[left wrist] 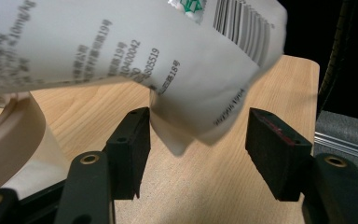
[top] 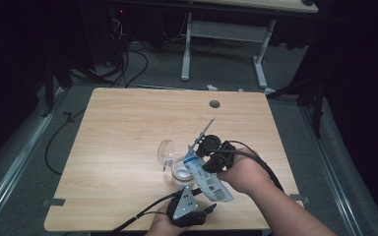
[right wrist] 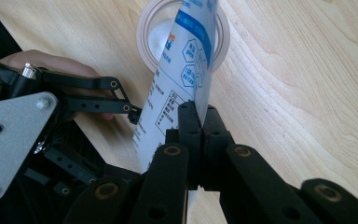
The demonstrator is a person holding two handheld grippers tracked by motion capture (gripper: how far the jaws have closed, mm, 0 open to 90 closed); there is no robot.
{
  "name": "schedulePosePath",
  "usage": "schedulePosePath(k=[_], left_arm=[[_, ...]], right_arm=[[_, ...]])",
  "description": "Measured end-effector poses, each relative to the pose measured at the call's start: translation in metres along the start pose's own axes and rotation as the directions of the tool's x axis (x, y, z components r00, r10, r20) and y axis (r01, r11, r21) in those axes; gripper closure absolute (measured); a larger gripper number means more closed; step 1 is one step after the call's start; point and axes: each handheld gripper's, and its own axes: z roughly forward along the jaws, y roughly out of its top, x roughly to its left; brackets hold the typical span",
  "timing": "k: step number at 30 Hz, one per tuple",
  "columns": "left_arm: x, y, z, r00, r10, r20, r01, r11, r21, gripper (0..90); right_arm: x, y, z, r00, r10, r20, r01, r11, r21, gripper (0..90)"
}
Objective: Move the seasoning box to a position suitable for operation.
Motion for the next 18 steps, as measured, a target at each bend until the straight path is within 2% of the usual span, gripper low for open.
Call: schedulePosePath(k=[12,18], left_arm=[[0.001,0.002,-0.008,0.9999,-0.002,0.014,0.002,1.0000,-0.004,39.1],[0.005,0.004,-0.013,0.9999,-0.007,0.008,0.007,0.9999,-0.010,39.1]], right_arm=[[-0.002,-0.001,0.000,0.9999,0.009,-0.006,-0.009,1.000,-0.007,89.7],[-0.002,-0.001,0.000,1.0000,0.003,0.000,-0.003,1.000,-0.006,89.7]])
